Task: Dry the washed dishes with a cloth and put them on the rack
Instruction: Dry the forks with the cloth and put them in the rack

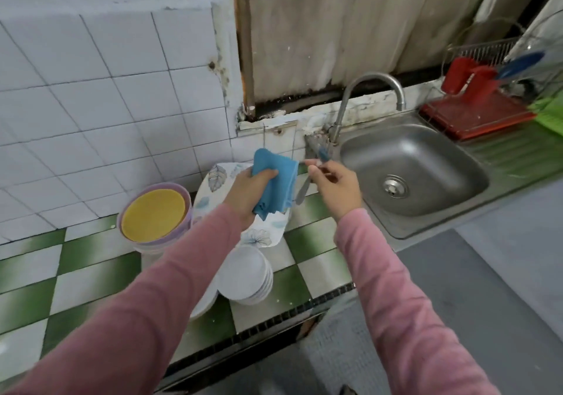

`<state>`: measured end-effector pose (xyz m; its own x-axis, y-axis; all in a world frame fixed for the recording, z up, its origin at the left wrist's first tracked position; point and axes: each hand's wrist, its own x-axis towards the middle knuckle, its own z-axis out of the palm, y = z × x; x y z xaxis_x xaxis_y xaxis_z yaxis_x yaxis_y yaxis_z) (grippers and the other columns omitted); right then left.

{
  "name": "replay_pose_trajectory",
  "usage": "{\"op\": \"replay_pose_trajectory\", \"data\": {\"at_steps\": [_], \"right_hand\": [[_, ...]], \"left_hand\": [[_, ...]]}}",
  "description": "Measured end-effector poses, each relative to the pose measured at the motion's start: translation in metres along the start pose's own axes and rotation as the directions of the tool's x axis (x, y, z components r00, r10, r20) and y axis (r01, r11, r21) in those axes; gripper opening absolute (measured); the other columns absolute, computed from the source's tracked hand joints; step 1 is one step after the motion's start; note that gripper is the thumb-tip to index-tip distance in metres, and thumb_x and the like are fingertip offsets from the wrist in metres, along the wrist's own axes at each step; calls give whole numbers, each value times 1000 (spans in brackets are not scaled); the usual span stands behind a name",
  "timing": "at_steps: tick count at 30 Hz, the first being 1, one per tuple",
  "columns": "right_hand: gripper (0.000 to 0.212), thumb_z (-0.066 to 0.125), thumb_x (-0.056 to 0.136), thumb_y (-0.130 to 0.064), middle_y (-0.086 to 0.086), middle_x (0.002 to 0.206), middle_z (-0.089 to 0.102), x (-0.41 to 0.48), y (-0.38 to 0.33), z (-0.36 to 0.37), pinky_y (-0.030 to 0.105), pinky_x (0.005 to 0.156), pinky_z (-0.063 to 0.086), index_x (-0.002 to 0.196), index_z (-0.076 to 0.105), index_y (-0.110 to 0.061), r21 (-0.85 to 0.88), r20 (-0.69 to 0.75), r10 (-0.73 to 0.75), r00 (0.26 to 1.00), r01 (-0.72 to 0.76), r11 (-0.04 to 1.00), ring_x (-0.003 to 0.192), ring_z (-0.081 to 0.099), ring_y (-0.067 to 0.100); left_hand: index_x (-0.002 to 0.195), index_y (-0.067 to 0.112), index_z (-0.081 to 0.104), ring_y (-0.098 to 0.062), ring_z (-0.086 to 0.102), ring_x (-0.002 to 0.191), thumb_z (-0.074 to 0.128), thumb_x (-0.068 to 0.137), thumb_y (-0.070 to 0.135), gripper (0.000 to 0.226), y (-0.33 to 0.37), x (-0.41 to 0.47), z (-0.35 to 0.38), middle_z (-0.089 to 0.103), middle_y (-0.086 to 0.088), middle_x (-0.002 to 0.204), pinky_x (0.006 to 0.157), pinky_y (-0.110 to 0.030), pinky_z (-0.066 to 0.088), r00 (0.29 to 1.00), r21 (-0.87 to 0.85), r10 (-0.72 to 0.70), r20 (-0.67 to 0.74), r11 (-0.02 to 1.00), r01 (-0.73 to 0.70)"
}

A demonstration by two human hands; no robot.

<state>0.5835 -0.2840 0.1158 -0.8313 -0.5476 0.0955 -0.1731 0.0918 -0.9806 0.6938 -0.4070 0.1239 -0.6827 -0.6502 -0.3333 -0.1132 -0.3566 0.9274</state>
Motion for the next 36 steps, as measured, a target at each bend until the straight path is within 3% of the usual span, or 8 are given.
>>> {"op": "replay_pose_trajectory", "data": {"at_steps": [5,10,13,16,18,25,30,36], "right_hand": [[10,69,91,-11,8,88,74,6,3,-110,36,76,54,85,73,-5,-105,-97,-19,995,9,994,76,60,12],[25,74,88,-14,-20,66,64,22,5,-237,17,69,50,70,66,-30,-180,-188,-72,979,38,983,62,59,-6],[17,74,88,-20,0,73,71,36,8,-306,35,72,55,71,70,-18,-230,-253,-87,963,28,973,68,62,13],[10,73,89,-19,-12,64,61,47,4,-358,11,61,42,80,71,-15,-276,-262,-112,959,37,960,57,54,-4],[12,73,89,-17,-20,64,55,58,1,-390,4,58,38,81,67,-22,-302,-279,-138,950,49,952,54,53,-14],[13,73,89,-12,-3,91,72,127,-7,-453,10,76,45,101,77,-14,-234,-342,-195,919,118,965,75,62,-8],[16,73,89,-20,-5,92,74,197,-19,-476,30,84,53,90,73,-36,-148,-380,-267,886,227,963,88,67,14],[13,70,91,-17,-6,97,72,298,-48,-482,22,88,51,99,74,-26,-105,-306,-339,889,323,941,92,64,5]], "left_hand": [[121,9,62,-25,68,97,66,94,27,33,-13,3,110,70,-9,112,83,-41,58,994,119,96,50,988,-102],[107,14,64,-26,67,97,64,95,29,19,-20,2,243,69,-9,107,87,-41,55,976,200,193,101,957,-210],[102,14,63,-25,67,89,62,96,25,12,-20,8,315,70,-6,97,75,-33,57,960,193,250,129,943,-272],[102,11,62,-13,64,72,61,97,24,14,-17,9,368,66,1,84,52,-17,51,957,172,250,146,946,-273],[103,11,63,-18,66,75,61,98,25,15,-13,13,402,68,-5,90,58,-24,54,952,157,259,165,946,-285],[108,12,58,-11,62,68,56,100,20,11,25,63,476,65,-4,89,46,-15,48,908,157,391,149,898,-412],[112,15,62,-29,68,90,58,98,28,19,52,128,507,69,-11,102,79,-42,59,892,165,452,22,878,-449],[111,17,61,-30,66,97,59,97,30,20,100,198,536,68,-9,103,89,-49,55,846,133,525,-93,849,-512]]}}
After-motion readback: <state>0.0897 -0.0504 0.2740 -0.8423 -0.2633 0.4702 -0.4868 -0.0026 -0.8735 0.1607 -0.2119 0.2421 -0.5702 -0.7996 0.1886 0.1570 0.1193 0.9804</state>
